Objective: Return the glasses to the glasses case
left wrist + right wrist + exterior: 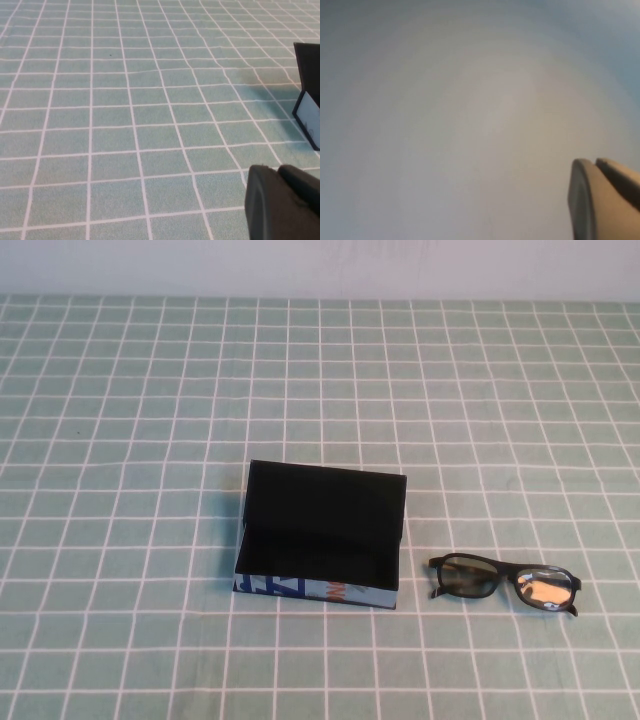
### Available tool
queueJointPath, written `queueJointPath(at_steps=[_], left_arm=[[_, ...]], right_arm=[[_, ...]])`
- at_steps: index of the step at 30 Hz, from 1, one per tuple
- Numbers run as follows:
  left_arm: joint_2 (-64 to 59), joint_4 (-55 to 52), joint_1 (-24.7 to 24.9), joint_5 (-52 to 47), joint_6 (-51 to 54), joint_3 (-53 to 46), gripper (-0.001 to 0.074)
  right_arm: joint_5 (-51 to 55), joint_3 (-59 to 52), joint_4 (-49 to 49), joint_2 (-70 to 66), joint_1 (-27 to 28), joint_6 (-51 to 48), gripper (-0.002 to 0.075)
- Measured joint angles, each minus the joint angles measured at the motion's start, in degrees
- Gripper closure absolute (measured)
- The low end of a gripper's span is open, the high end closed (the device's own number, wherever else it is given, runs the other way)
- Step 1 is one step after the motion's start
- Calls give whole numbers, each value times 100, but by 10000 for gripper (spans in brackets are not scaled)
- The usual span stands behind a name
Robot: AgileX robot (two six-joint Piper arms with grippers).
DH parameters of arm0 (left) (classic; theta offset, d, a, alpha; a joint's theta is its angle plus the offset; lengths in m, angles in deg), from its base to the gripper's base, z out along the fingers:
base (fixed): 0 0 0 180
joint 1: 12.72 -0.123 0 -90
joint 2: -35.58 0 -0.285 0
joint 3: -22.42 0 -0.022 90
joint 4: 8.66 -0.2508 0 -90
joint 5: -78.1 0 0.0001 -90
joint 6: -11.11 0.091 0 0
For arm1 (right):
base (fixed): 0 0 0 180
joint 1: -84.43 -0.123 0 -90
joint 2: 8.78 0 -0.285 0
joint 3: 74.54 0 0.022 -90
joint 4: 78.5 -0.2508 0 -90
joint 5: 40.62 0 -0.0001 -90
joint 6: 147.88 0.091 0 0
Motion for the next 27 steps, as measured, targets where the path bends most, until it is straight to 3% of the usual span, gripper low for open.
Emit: queueJointPath(at_steps=[7, 13, 19, 27], left_arm=[[0, -23, 0, 255, 0, -10, 734], [0, -23, 0, 633, 0, -10, 734], [0, -23, 0, 790, -20, -10, 734], [0, -23, 0, 1025, -20, -10, 734]], right_arm=[[1646, 1052, 313, -1165, 0, -34, 737], [3128, 1925, 336, -2605, 0, -725, 737], [3449, 2029, 730, -3570, 0, -1286, 737], [3401, 2040, 466, -4294, -232, -1475, 737]])
